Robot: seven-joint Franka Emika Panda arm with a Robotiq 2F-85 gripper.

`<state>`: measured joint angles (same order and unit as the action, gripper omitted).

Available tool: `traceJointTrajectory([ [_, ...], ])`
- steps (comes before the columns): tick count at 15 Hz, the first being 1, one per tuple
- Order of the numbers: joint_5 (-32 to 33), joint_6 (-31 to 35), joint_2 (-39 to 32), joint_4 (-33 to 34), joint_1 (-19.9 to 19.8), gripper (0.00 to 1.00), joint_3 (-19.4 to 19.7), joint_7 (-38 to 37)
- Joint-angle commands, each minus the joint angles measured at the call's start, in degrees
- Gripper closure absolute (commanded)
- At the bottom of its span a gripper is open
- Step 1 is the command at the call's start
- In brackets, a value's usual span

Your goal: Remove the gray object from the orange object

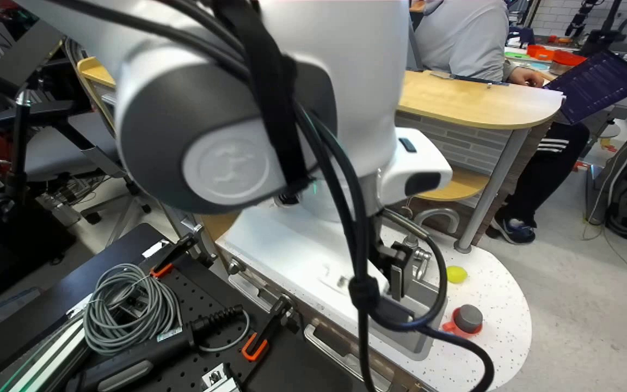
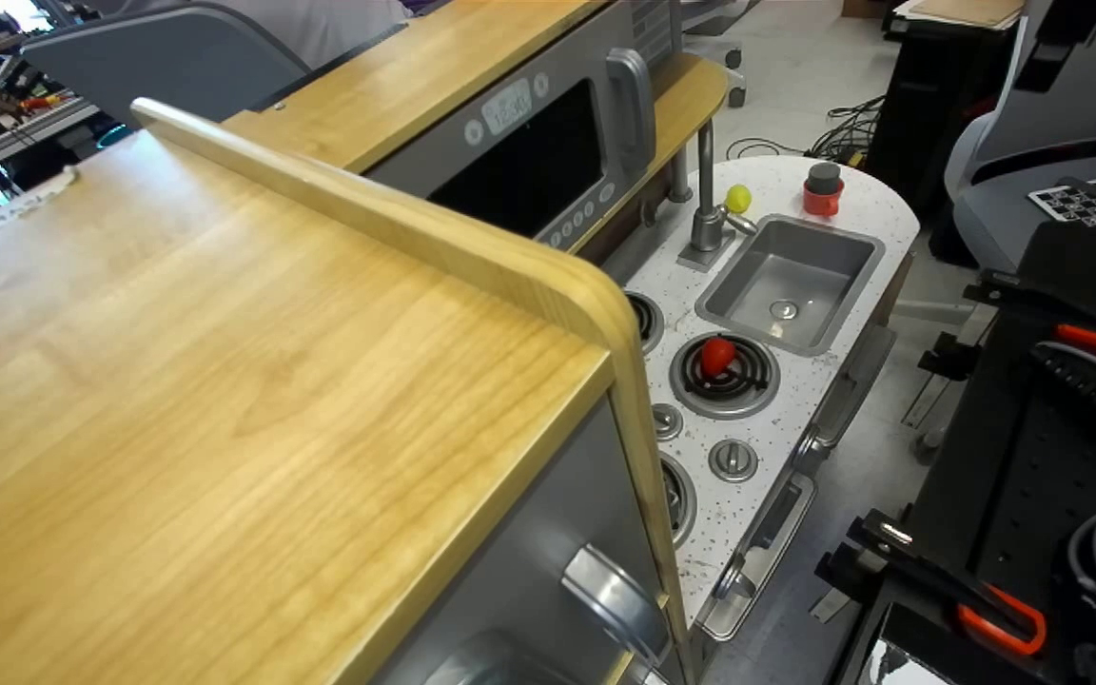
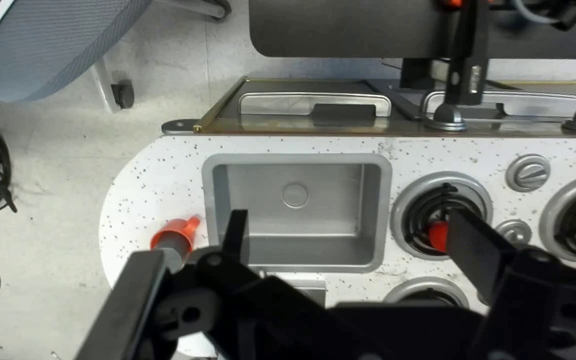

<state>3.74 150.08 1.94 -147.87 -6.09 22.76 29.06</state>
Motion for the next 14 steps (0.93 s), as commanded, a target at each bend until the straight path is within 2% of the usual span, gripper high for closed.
traceJointTrajectory([
  [1,-5.8,4.2,-13.8,7.6,-5.1,0.00,-2.6,6.2],
  [5,-7.1,8.1,-23.9,14.6,-13.9,0.00,-6.3,7.1],
  [10,-7.5,8.3,-35.6,26.4,-24.5,0.00,-10.5,5.2],
  [14,-6.8,8.3,-44.6,37.0,-26.6,0.00,-10.8,-2.5],
])
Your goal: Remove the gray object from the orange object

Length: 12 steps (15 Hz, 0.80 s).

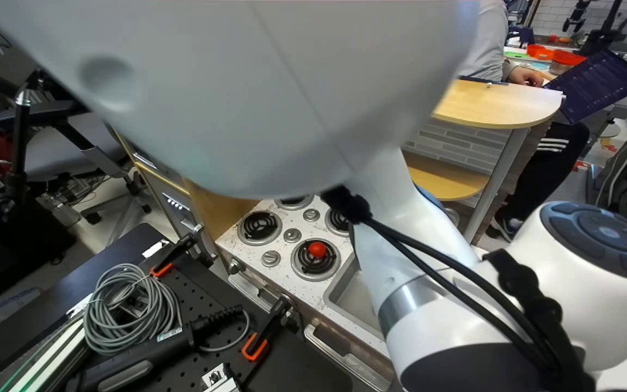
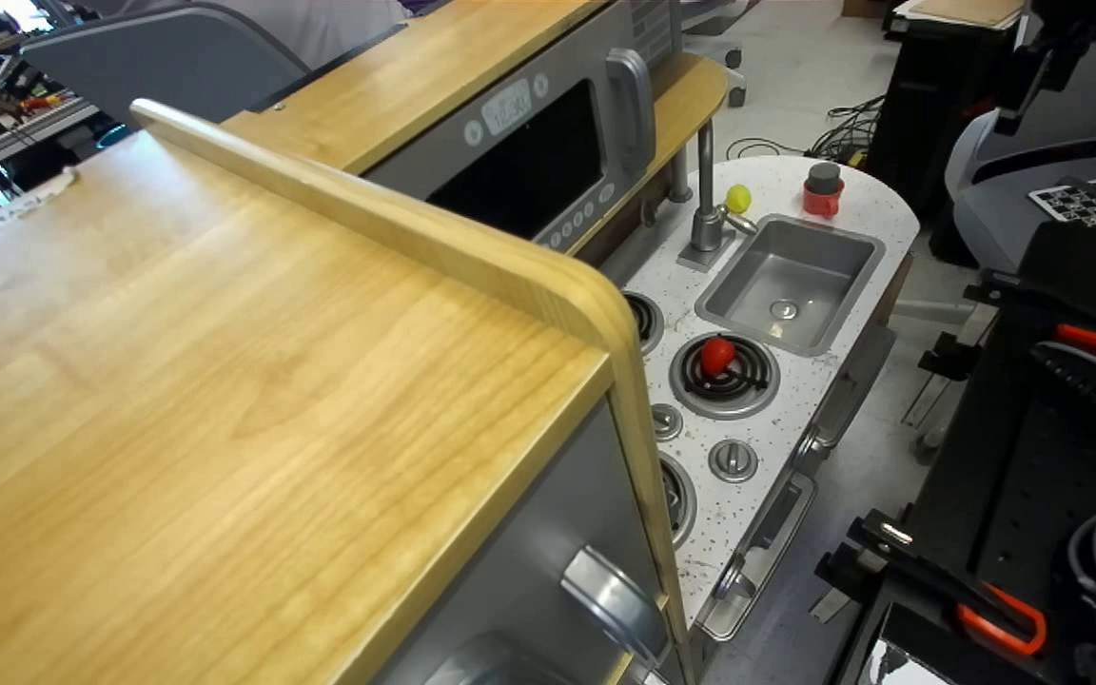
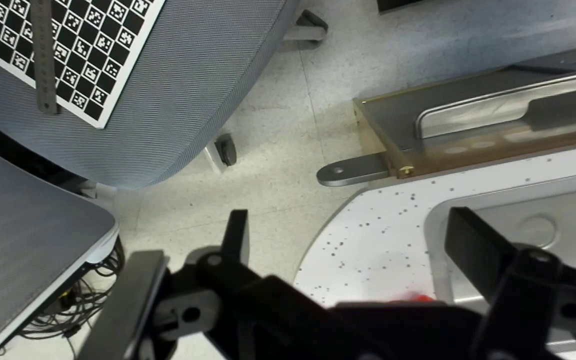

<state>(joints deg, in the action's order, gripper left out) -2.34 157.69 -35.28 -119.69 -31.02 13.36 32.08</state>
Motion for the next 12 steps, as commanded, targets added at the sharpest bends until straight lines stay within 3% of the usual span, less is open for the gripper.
traceJointTrajectory([
  [1,-0.4,0.3,-8.9,11.1,-1.4,0.00,-1.3,-8.3],
  [7,-1.1,0.7,-17.4,22.2,0.8,0.00,-1.8,-21.7],
  [12,0.0,0.6,-22.1,28.6,3.4,0.00,-1.1,-26.5],
])
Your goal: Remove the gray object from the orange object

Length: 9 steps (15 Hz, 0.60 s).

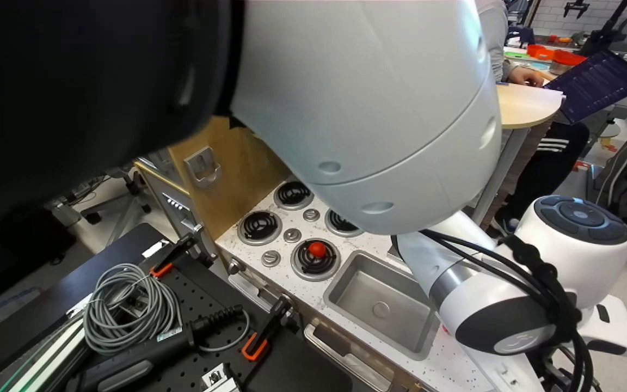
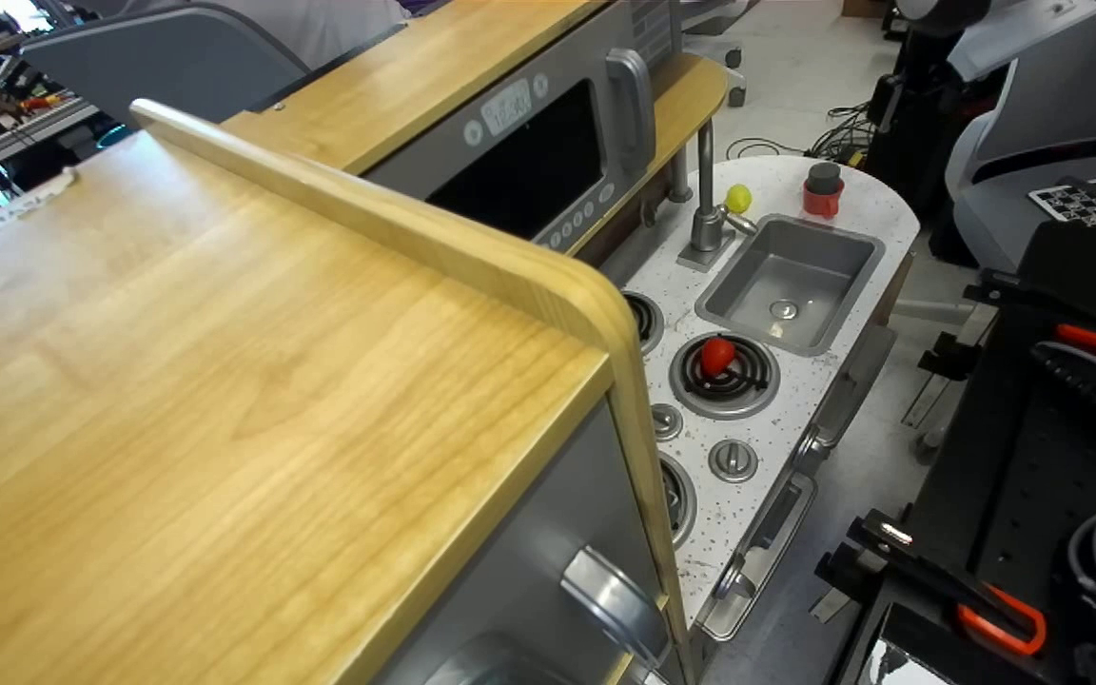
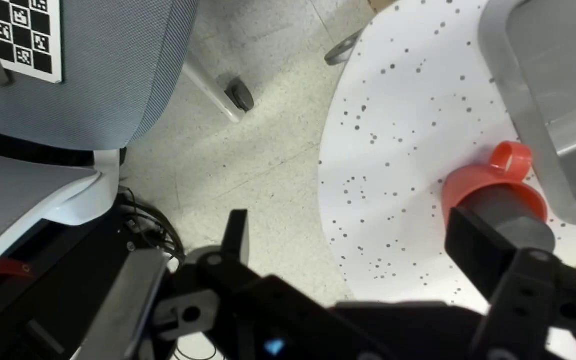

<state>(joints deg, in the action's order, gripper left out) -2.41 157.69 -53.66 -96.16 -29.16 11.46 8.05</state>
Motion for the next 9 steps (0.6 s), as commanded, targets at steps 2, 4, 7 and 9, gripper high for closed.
traceJointTrajectory([
  [2,0.1,-0.2,-5.1,7.3,2.3,0.00,0.7,-3.4],
  [4,0.3,-0.6,-6.1,9.1,3.0,0.00,0.6,-3.6],
  [7,1.4,-0.1,-7.4,10.9,3.8,0.00,0.4,-2.2],
  [9,2.0,-0.9,-8.0,12.1,4.0,0.00,0.0,-1.5],
])
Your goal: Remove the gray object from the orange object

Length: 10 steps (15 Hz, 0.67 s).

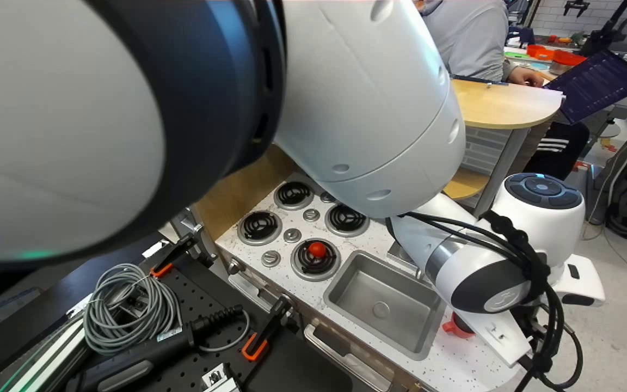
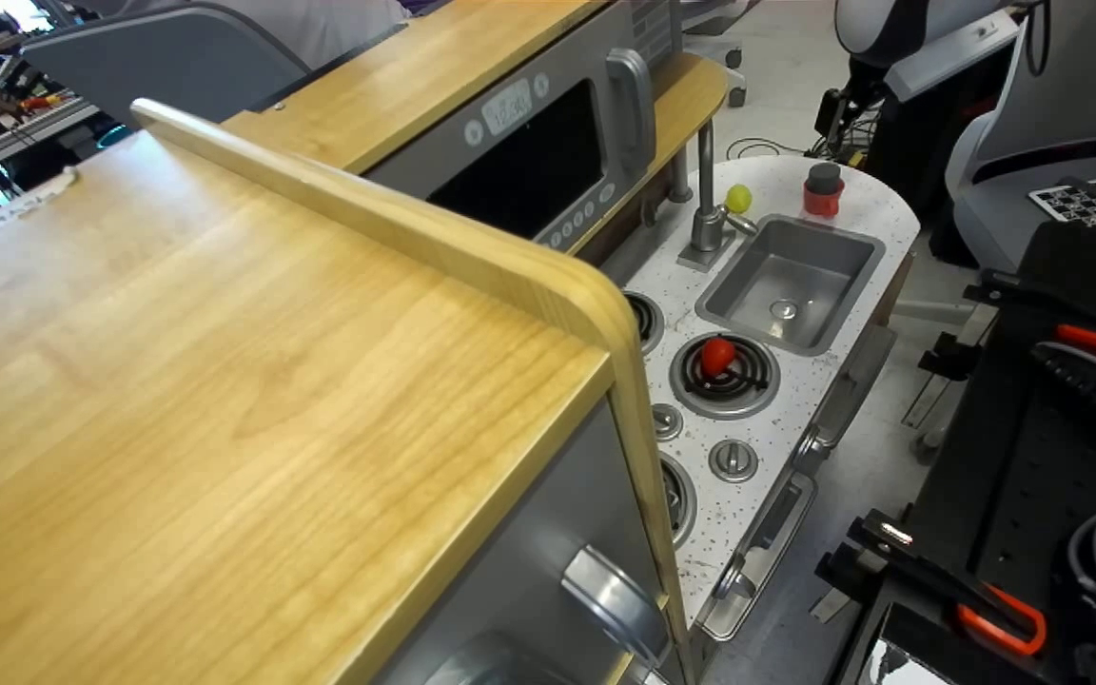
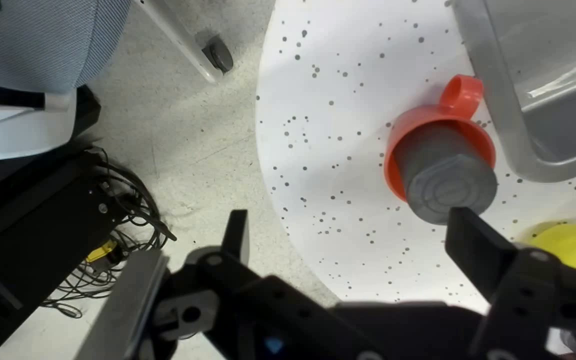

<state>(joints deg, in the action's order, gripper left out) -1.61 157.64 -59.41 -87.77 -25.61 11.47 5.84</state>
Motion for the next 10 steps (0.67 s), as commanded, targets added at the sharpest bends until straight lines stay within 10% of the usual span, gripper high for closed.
traceJointTrajectory([
  [1,1.4,-1.3,-2.6,4.5,0.6,0.00,-0.1,1.0],
  [10,2.0,-7.1,-4.4,7.2,1.2,0.00,-2.0,4.7],
])
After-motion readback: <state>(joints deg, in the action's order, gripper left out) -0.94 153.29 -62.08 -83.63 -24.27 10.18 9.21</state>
